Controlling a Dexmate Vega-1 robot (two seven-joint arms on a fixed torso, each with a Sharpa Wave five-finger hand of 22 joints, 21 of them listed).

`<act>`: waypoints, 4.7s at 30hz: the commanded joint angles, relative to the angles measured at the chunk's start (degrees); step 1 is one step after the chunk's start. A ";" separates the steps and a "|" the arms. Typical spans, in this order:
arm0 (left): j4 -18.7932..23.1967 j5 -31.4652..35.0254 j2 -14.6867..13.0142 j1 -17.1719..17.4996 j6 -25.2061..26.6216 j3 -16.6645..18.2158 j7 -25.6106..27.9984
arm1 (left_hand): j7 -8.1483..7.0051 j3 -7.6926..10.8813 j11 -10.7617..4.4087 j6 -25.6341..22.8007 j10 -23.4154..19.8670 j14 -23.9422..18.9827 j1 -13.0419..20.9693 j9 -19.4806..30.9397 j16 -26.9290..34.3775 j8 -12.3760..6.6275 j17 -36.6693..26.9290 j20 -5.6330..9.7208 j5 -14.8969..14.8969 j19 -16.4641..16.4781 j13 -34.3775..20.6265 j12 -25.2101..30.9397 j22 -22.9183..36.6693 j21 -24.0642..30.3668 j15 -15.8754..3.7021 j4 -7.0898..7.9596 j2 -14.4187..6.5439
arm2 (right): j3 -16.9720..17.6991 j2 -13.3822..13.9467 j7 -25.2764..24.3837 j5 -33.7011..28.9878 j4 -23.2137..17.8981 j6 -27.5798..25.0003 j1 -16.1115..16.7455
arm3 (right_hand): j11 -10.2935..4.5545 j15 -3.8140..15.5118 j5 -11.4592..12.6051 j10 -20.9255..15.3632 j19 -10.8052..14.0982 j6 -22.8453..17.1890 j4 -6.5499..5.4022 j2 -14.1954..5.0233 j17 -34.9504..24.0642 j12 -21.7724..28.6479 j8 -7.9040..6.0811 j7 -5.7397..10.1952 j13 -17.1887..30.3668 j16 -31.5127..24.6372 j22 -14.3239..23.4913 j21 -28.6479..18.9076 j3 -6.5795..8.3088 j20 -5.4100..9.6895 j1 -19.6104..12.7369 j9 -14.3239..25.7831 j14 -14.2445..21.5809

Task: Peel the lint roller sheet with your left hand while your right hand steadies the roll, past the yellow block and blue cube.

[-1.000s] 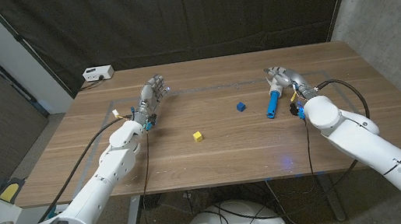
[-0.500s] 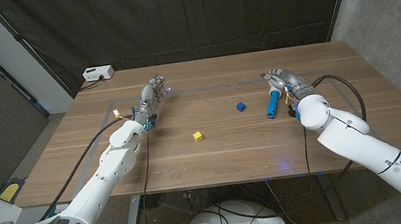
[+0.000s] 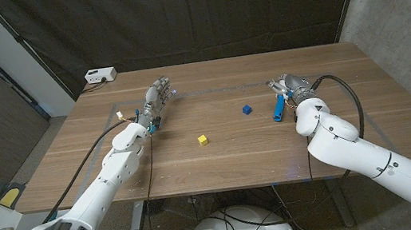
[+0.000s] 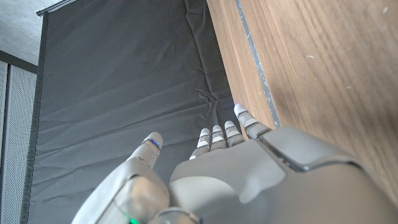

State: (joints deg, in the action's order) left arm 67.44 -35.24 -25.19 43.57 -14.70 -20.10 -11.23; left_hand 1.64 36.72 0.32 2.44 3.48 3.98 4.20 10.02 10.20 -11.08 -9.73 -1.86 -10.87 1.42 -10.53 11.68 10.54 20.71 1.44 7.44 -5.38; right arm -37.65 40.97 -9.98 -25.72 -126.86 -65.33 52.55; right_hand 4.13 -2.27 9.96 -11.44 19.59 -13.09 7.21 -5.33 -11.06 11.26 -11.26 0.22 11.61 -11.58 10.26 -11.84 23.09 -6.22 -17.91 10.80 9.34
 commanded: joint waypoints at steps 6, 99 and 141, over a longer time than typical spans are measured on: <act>-1.67 -0.14 0.44 -0.98 -0.51 -0.14 -0.97 | 0.11 0.15 0.09 -0.25 -0.08 0.14 0.25 0.12 0.15 0.26 -0.10 -0.40 -0.23 0.03 -0.29 0.17 0.28 -0.41 0.32 -0.31 -2.03 | -12.51 -5.17 11.90 -21.70 5.18 -14.66 -7.24 | -1.00 1.32 0.30 -0.32 1.74 -1.03 1.37 0.94 -0.09 0.42 -0.37 -0.51 0.08 -0.79 0.35 -0.77 0.00 -0.71 -1.36 0.17 1.86; -8.38 -0.50 2.84 -5.27 -3.91 -0.70 -5.29 | 0.34 -0.13 0.24 -0.91 -0.48 -0.30 0.11 0.15 0.23 0.34 -0.15 -0.78 -0.27 0.46 -0.30 0.17 0.34 -0.97 0.42 -0.15 -2.04 | 0.33 -31.32 63.22 -81.92 41.97 2.03 -9.13 | -4.46 6.48 6.22 -6.64 6.13 -9.01 3.42 5.77 -0.68 1.13 -1.08 1.71 0.69 -2.67 0.33 -1.41 -1.22 -0.96 -17.53 0.49 9.53; -8.80 0.01 2.88 -6.52 -2.26 -1.38 -5.33 | -0.32 -0.25 0.56 -1.40 -0.59 -0.51 -0.01 0.16 0.16 0.35 -0.10 -1.15 -0.33 0.71 -0.30 0.11 0.35 -1.26 0.63 -0.02 -2.12 | -2.87 -29.11 40.83 -62.55 46.79 2.43 -11.47 | -9.41 15.02 2.68 -35.86 24.56 -32.46 2.22 -5.11 -34.16 23.54 -2.99 3.76 14.84 -36.54 12.94 -21.92 -5.67 9.14 -52.17 2.17 43.71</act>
State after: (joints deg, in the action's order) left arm 57.70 -35.35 -21.98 36.91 -18.13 -21.38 -17.02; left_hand 1.64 36.56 0.74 1.22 3.05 3.44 4.20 10.00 10.20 -10.86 -9.72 -2.43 -10.87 2.01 -10.52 11.68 10.80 19.48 1.97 7.63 -5.38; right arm -36.71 8.47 45.71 -98.59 -78.52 -61.77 40.36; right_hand -4.15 2.44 13.62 -44.19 42.58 -38.43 8.56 -7.83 -33.33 29.21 -13.83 1.50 21.74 -41.91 18.75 -27.77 15.58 1.87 -62.98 12.16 46.26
